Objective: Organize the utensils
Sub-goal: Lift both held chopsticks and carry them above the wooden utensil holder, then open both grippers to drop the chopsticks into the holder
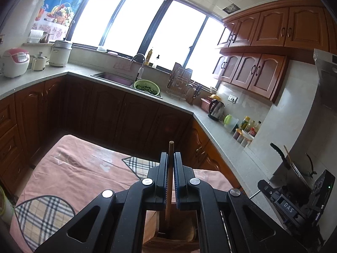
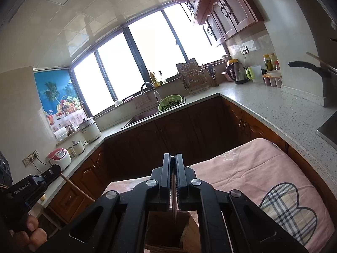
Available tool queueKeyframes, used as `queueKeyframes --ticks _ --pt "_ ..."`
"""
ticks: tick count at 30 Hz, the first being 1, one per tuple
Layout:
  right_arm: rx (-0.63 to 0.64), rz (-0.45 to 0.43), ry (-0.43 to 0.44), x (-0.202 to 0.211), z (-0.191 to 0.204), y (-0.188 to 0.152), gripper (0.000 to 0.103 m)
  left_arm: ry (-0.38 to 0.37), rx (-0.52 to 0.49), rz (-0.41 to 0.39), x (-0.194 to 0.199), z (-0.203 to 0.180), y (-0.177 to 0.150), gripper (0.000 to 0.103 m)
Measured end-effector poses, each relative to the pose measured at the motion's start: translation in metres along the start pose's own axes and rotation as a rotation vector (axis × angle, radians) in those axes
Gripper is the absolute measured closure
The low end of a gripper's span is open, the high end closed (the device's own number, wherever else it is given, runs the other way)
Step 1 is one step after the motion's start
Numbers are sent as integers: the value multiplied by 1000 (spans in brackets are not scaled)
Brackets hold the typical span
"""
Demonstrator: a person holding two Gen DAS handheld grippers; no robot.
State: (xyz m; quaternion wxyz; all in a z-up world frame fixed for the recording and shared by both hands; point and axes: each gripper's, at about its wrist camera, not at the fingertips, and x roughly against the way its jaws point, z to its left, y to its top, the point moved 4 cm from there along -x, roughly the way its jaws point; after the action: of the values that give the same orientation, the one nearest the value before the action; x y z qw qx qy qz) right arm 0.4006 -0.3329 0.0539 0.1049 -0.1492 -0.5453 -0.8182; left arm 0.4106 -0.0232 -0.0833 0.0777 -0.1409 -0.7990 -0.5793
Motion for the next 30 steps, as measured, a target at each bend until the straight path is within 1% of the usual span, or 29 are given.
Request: queueKeyframes --ticks 4,8,11,12,14,15,16,17,18,19,20,21,22,23,24,25,26,27,29,30 --pt "-28 18 -3 -11 -11 -15 99 15 43 34 -22 20 -38 99" --pt "-43 42 -7 -18 -18 -25 99 25 47 65 -35 32 -72 99" --pt "-48 43 -15 -20 -21 -27 99 32 34 63 -36 37 -86 98" --pt "-52 44 -11 -20 -22 -27 99 41 36 104 -36 37 -86 98" --pt "-54 52 -6 -21 -22 -25 99 38 32 121 -39 39 -90 98" --pt "-53 56 -6 -21 -22 -25 99 41 33 128 -39 39 -85 95" --pt "-55 62 -2 -22 -22 -24 97 44 34 135 -41 41 -84 90" --pt "-59 67 0 -23 -22 -23 94 50 37 142 -41 45 -91 85" --pt "-65 69 2 -23 -23 -23 94 54 48 144 -42 46 -84 76" --pt "-68 71 7 -22 -23 -24 94 56 64 147 -49 44 -69 69" --pt "-69 75 11 -22 -23 -24 94 56 71 148 -48 49 -74 67" --pt "-69 76 11 -21 -23 -24 93 58 78 153 -47 50 -68 66" --pt "-70 74 9 -21 -23 -23 91 57 83 156 -47 52 -68 64" --pt "-72 74 9 -20 -23 -23 84 56 89 161 -52 47 -55 63" --pt "-75 74 10 -19 -24 -23 78 54 94 166 -53 40 -43 60" --pt "-80 73 13 -17 -24 -23 63 54 96 168 -56 37 -38 56" --pt "-83 69 16 -14 -24 -23 53 55 94 167 -60 32 -29 54" --pt "-84 64 19 -10 -24 -23 52 58 91 166 -67 23 -15 50" --pt "-85 60 21 -1 -23 -22 51 60 82 168 -74 8 -3 40" --pt "-87 57 25 3 -23 -23 48 54 75 164 -68 8 -3 31"
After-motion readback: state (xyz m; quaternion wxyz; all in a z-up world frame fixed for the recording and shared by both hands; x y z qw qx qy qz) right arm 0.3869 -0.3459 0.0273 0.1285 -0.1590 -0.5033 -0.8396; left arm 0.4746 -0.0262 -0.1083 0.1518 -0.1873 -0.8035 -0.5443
